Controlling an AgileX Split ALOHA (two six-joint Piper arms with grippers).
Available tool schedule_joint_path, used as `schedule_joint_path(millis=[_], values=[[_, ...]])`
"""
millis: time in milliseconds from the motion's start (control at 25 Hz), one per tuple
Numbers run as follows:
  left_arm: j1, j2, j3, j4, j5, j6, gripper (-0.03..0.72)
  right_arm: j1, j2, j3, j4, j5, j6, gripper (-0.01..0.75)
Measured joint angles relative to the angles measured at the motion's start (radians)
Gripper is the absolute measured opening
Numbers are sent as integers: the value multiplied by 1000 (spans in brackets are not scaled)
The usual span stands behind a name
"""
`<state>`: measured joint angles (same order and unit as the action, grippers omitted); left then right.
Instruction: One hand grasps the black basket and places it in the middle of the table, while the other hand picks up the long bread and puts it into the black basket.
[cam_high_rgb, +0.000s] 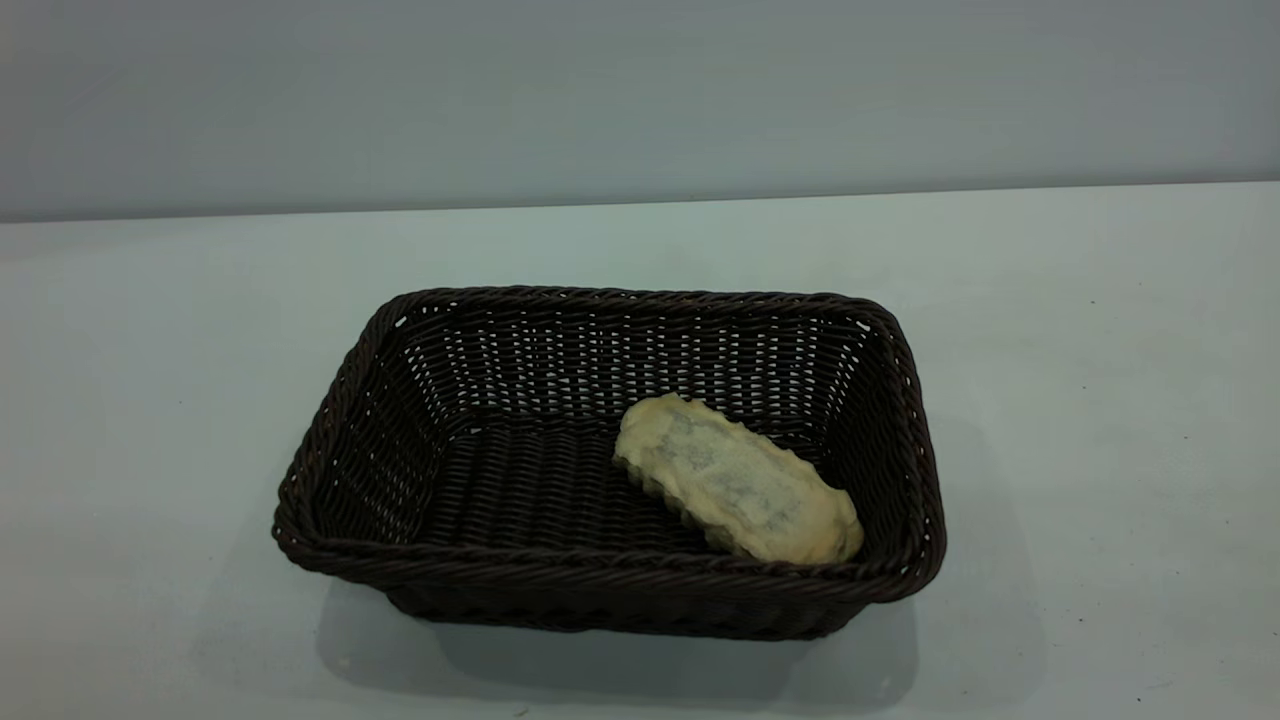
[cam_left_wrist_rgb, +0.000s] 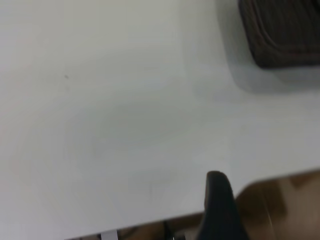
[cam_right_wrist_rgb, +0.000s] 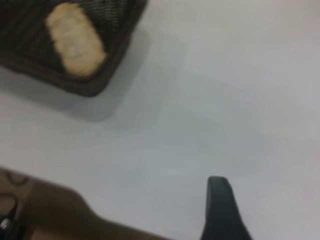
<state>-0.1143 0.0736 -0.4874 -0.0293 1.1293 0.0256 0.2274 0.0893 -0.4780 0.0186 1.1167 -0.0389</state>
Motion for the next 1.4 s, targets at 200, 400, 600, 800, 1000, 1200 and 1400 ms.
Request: schedule_joint_path(millis=[200, 400, 600, 800, 1000, 1200, 1400], values=[[111, -89, 0, 0, 3, 1, 559, -149, 0, 0, 0, 0, 0, 455], [152, -94, 0, 0, 5, 1, 559, -220, 0, 0, 1, 0, 0, 455], [138, -94, 0, 0, 5, 2, 559, -222, 0, 0, 3, 0, 0, 455], [111, -94, 0, 0, 5, 2, 559, -222, 0, 0, 5, 0, 0, 455], [138, -94, 0, 0, 5, 2, 559, -222, 0, 0, 7, 1, 0, 455], [141, -94, 0, 0, 5, 2, 559, -222, 0, 0, 9, 1, 0, 455], [141, -94, 0, 0, 5, 2, 559, -222, 0, 0, 9, 1, 0, 455]])
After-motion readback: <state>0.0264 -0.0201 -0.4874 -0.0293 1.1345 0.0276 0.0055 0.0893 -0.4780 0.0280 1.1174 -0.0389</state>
